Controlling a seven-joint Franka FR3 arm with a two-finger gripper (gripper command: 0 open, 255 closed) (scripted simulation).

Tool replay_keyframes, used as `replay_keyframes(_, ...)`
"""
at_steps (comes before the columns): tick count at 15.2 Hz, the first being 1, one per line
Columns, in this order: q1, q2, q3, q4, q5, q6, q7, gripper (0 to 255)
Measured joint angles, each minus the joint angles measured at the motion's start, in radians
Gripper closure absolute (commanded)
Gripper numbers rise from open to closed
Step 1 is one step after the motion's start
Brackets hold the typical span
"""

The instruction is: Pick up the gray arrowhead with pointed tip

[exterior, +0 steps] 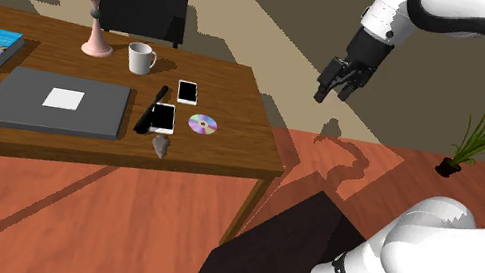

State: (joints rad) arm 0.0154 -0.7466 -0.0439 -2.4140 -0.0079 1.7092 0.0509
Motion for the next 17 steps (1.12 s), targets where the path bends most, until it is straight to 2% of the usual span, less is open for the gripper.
replay_keyframes(4, 0.010, 0.046, 0.023, -0.016, 0.014, 0.058, 0.027, 0)
replay_keyframes(12, 0.046, 0.272, 0.106, -0.018, 0.054, 0.274, 0.128, 0)
replay_keyframes(17, 0.067, 0.444, 0.160, 0.029, 0.061, 0.393, 0.201, 0)
